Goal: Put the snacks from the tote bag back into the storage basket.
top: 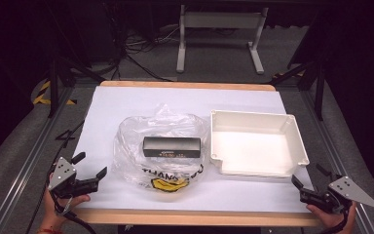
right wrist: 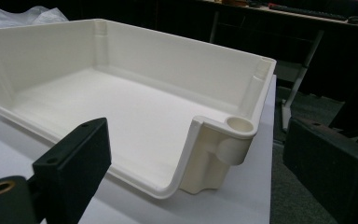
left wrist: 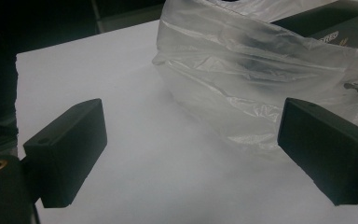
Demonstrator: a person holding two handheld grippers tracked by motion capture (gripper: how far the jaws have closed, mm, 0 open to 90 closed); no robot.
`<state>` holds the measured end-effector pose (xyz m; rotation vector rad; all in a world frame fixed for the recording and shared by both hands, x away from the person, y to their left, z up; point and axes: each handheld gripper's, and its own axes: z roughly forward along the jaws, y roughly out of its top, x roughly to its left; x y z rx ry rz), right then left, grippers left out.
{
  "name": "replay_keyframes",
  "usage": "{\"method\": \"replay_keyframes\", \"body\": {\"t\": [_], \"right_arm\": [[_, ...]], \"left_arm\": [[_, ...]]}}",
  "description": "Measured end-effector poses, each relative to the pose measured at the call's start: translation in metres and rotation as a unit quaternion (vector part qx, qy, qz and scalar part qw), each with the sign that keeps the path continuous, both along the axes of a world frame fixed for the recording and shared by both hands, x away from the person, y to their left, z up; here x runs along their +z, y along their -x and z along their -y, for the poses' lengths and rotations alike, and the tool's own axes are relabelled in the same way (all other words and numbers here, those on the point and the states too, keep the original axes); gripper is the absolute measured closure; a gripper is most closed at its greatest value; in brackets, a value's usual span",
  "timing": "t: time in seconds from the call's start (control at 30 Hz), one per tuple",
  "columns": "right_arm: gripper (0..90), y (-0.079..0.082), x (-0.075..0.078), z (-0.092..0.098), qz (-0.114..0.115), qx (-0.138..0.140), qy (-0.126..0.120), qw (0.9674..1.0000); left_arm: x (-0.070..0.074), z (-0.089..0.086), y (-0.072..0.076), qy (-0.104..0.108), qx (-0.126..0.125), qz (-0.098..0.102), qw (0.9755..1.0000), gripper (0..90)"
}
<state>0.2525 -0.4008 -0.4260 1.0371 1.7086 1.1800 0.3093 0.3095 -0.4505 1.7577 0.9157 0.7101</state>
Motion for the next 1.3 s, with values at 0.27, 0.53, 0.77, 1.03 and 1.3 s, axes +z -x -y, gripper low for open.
{"method": "replay_keyframes", "body": {"t": [0.27,0.53,0.77,1.03,1.3], "right_arm": [[9.3,0.003,0.007,-0.009,0.006,0.012,0.020,0.9997],[15.7,0.002,0.023,-0.023,0.007,0.060,0.030,0.9977],[20.8,-0.006,0.043,-0.042,-0.007,0.122,0.059,0.9907],[24.9,-0.028,0.064,-0.075,-0.020,0.173,0.105,0.9790],[21.9,-0.053,0.074,-0.114,-0.021,0.213,0.138,0.9669]], "left_arm": [[0.001,0.003,0.004,-0.013,-0.001,0.002,0.9999,10.1],[0.002,0.005,0.006,-0.016,-0.004,0.000,0.9999,10.1],[0.003,0.007,0.007,-0.014,-0.005,-0.002,0.9999,10.1],[0.002,0.008,0.007,-0.016,-0.011,-0.005,0.9998,10.1],[0.002,0.008,0.006,-0.015,-0.016,-0.007,0.9997,10.1]]}}
